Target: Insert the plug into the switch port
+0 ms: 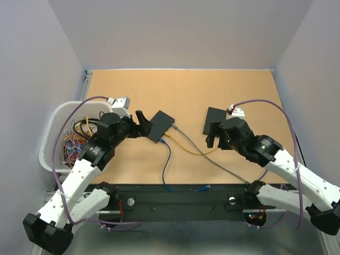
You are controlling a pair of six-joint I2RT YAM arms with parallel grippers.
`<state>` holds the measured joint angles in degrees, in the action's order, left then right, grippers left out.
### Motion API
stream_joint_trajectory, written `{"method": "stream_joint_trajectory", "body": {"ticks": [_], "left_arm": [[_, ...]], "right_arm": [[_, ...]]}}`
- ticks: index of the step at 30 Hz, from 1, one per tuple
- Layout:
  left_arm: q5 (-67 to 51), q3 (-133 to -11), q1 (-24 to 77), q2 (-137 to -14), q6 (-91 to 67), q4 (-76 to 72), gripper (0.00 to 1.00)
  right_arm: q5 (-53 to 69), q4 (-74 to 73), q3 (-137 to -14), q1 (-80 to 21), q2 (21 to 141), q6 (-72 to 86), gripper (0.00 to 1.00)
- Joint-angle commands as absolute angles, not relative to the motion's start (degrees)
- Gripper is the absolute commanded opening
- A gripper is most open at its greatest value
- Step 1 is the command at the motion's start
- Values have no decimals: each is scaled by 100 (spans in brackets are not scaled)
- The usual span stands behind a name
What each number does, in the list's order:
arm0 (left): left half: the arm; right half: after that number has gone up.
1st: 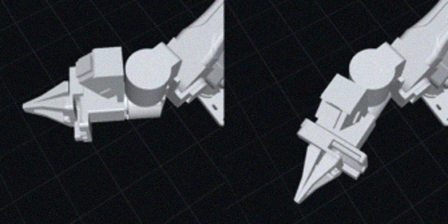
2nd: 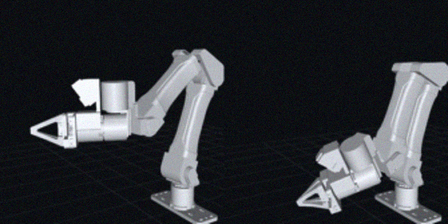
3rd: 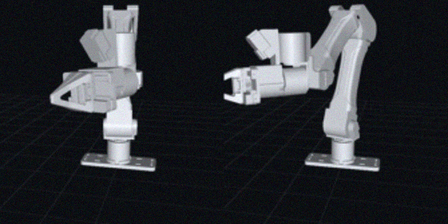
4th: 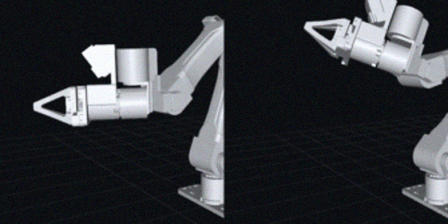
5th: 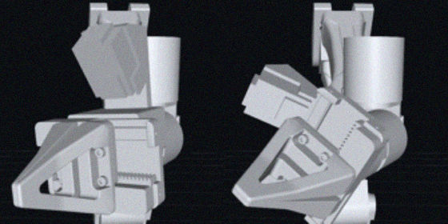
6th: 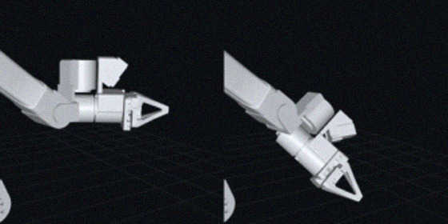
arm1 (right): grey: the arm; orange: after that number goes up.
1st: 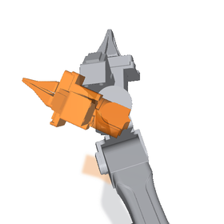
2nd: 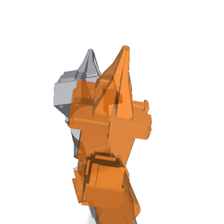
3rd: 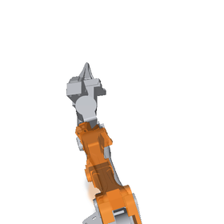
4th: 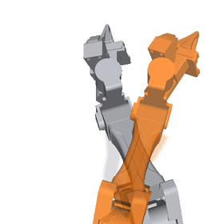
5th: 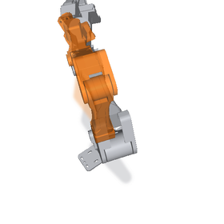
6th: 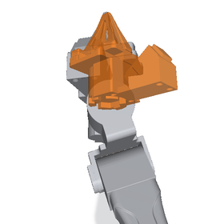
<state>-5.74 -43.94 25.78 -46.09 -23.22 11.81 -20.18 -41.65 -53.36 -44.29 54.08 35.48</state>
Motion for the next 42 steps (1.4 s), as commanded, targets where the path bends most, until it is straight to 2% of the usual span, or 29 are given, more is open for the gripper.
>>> {"method": "stream_joint_trajectory", "body": {"ticks": [1, 7, 11, 42], "left_arm": [[-221, -4422, 2593, -4491, -2021, 1406, 99], [-44, -4359, 2584, -4254, -1986, 1336, 99], [693, -4421, 2584, -4245, -2171, 1546, 99], [738, -4395, 2593, -4149, -2250, 1591, 99]], "right_arm": [[-2391, -5008, -5625, -4438, 5107, 3893, 100], [-2715, -5387, -5836, -4447, 4853, 3955, 100], [-2768, -5379, -5810, -4438, 4606, 3981, 100], [-2760, -5379, -5757, -4438, 4403, 4008, 100]]}}
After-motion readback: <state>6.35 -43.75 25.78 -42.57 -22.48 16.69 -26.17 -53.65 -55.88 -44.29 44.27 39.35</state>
